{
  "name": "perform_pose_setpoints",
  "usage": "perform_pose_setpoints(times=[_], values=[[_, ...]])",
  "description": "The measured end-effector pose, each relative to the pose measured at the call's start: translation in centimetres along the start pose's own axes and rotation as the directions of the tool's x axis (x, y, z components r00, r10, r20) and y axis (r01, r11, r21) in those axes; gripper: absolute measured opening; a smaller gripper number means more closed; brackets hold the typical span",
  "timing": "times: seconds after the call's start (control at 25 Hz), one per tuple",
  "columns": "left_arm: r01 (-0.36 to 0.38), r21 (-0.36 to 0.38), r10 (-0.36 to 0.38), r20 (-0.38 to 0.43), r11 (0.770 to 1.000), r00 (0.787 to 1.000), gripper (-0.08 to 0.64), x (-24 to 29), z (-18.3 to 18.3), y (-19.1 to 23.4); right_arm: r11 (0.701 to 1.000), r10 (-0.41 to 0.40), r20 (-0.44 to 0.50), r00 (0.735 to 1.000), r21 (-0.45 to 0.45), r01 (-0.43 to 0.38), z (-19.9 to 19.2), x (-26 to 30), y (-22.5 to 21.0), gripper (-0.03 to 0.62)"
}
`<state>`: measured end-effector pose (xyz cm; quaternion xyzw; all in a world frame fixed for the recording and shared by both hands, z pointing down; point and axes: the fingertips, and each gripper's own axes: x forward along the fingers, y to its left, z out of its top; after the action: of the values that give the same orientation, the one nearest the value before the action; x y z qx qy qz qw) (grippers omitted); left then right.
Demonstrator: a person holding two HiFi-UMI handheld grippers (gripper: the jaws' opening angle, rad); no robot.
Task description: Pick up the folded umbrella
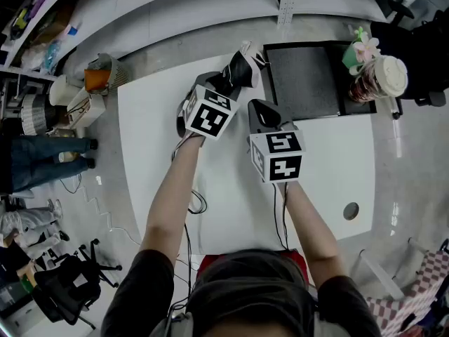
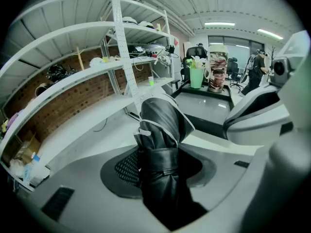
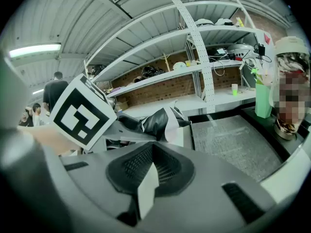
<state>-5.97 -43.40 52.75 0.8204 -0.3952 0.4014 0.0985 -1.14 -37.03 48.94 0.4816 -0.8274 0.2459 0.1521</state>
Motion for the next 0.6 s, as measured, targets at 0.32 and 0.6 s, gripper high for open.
perform_pose_setpoints(times=[0.32, 0.6], values=[[-0.002, -0.016, 0.003, 0.091, 1.000, 0.996, 0.201, -2.2, 3.1, -0.8, 1.000, -0.031, 0.035, 0.999, -0.001, 0.031, 1.0, -1.7, -0.2, 0.018], [0.023, -0.028, -0.018, 0.154, 0.999, 0.988, 0.201, -3.7, 5.3, -2.4, 0.997, -0.076, 0.070, 0.995, -0.002, 0.076, 2.0, -4.0, -0.8, 0.018]])
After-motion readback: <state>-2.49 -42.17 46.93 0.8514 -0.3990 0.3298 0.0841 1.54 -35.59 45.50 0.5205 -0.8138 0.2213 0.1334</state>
